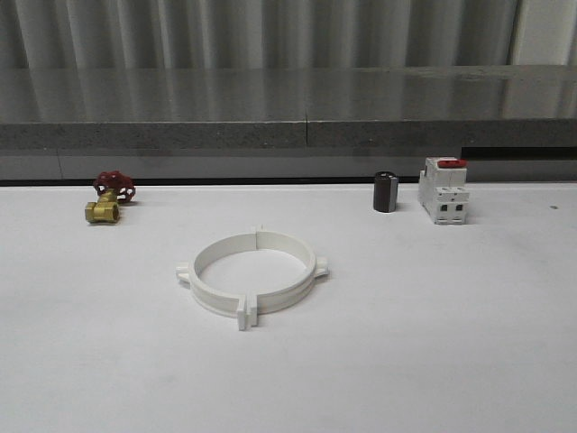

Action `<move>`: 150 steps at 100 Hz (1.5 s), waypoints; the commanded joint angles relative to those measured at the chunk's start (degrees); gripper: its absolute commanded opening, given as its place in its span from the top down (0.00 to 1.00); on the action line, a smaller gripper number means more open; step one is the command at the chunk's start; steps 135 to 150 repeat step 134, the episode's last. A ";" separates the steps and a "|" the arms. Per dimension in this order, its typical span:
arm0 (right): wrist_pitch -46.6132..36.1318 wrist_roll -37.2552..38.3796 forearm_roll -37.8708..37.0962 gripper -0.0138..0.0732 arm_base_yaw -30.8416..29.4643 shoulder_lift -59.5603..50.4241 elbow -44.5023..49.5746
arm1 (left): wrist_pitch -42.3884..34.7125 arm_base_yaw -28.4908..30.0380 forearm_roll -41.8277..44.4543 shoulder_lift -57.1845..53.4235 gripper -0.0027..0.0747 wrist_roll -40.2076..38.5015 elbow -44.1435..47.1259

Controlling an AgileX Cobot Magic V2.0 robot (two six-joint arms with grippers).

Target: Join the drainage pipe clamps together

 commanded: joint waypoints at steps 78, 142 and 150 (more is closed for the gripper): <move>-4.52 -0.13 -0.60 0.98 0.08 -1.14 -0.91 | -6.53 1.83 -0.14 -10.76 0.99 -0.64 8.82; -4.52 -0.13 -0.60 0.98 0.08 -1.14 -0.91 | -6.53 1.83 -0.14 -10.76 0.99 -0.64 8.82; -4.52 -0.13 -0.60 0.98 0.08 -1.14 -0.91 | -6.53 1.83 -0.14 -10.76 0.99 -0.64 8.82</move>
